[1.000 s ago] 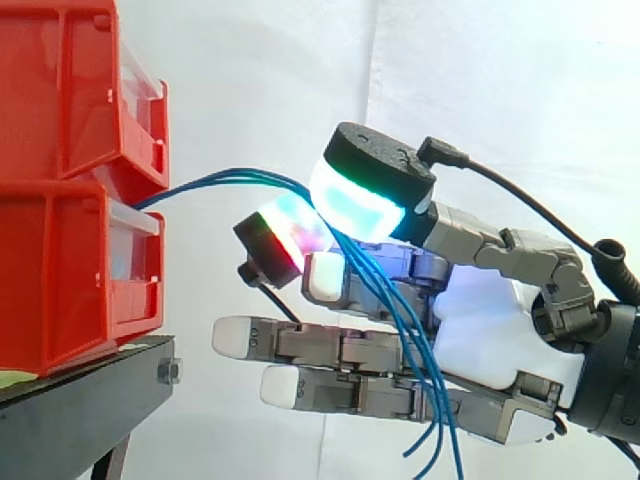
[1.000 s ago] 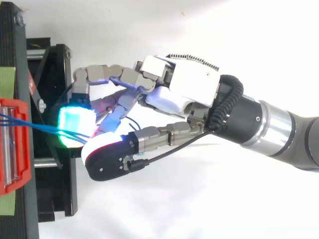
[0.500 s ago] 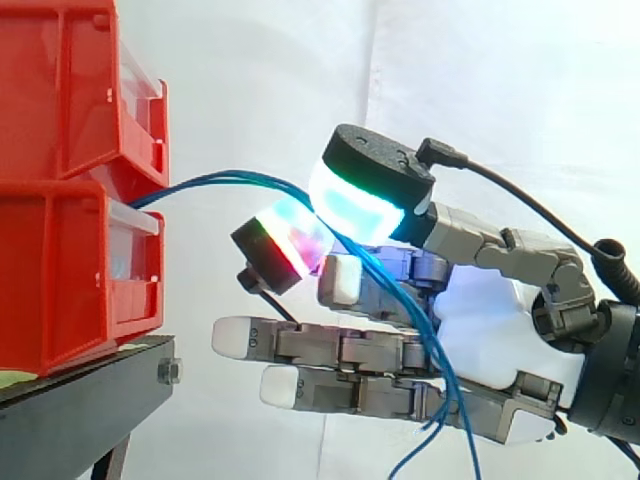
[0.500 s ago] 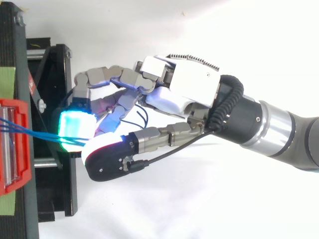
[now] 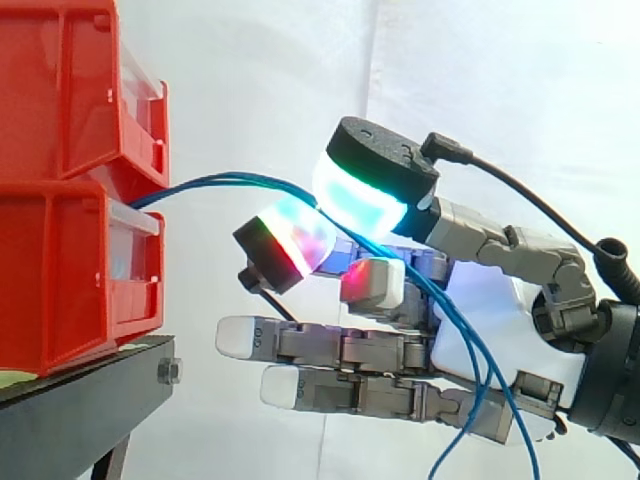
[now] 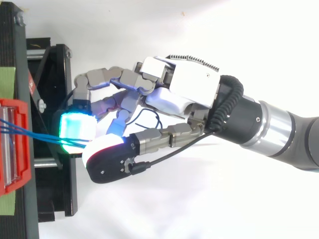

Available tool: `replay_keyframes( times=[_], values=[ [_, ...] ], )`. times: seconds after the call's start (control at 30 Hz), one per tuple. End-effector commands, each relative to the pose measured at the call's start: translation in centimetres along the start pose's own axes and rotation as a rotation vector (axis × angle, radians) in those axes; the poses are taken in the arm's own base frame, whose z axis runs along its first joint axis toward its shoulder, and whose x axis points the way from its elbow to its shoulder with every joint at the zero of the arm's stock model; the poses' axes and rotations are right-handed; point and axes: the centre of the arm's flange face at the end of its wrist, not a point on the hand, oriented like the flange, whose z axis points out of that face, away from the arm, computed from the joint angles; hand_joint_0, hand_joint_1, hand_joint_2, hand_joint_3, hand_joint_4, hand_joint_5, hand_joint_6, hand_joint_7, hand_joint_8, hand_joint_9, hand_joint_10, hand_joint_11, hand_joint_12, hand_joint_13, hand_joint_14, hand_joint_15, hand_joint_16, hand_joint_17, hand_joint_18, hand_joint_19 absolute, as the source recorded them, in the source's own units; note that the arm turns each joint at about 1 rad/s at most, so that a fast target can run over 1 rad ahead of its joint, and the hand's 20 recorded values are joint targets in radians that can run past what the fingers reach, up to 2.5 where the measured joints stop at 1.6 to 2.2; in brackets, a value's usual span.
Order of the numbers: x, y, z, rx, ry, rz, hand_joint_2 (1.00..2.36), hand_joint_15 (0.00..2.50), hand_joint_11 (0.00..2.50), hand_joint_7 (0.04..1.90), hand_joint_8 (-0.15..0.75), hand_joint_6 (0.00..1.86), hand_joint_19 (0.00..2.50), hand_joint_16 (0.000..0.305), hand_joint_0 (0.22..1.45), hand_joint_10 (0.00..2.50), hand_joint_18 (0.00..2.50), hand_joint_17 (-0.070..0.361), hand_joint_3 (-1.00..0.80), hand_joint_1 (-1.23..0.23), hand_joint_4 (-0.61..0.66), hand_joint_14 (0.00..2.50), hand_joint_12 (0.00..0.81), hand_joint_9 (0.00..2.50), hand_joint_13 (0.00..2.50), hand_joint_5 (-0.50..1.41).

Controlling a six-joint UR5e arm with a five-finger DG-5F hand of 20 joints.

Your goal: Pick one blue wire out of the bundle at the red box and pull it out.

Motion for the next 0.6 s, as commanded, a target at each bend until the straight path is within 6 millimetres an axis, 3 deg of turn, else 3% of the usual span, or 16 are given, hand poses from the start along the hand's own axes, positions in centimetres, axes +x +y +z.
replay_keyframes(
  times=[0.0, 0.17, 0.33, 0.43, 0.57],
  values=[
    [-0.01, 0.00, 0.00, 0.000, 0.000, 0.000, 1.01, 0.27, 0.60, 1.31, 0.187, 0.80, 0.41, 0.060, 0.56, 0.02, 0.68, 0.134, -0.08, -0.77, 0.00, 0.01, 0.388, 1.41, 0.73, -0.03],
    [-0.01, 0.00, 0.00, 0.000, 0.000, -0.001, 1.01, 0.20, 0.40, 1.30, 0.177, 0.72, 0.39, 0.059, 0.56, 0.01, 0.68, 0.133, -0.07, -0.77, -0.03, 0.01, 0.373, 1.36, 0.71, -0.01],
    [-0.01, 0.00, 0.00, 0.000, 0.000, -0.001, 1.00, 0.16, 0.29, 1.47, 0.175, 0.60, 0.36, 0.059, 0.56, 0.01, 0.68, 0.133, -0.06, -0.77, -0.01, 0.01, 0.368, 1.35, 0.68, 0.02],
    [-0.01, 0.00, 0.00, 0.000, 0.000, -0.001, 1.01, 0.16, 0.30, 1.57, 0.179, 0.54, 0.35, 0.058, 0.57, 0.01, 0.68, 0.131, -0.06, -0.78, 0.02, 0.01, 0.363, 1.34, 0.67, 0.02],
    [-0.01, 0.00, 0.00, 0.000, 0.000, -0.001, 1.01, 0.20, 0.41, 1.52, 0.177, 0.56, 0.37, 0.056, 0.58, 0.01, 0.65, 0.127, -0.07, -0.79, 0.05, 0.01, 0.373, 1.28, 0.65, 0.01]
  ],
)
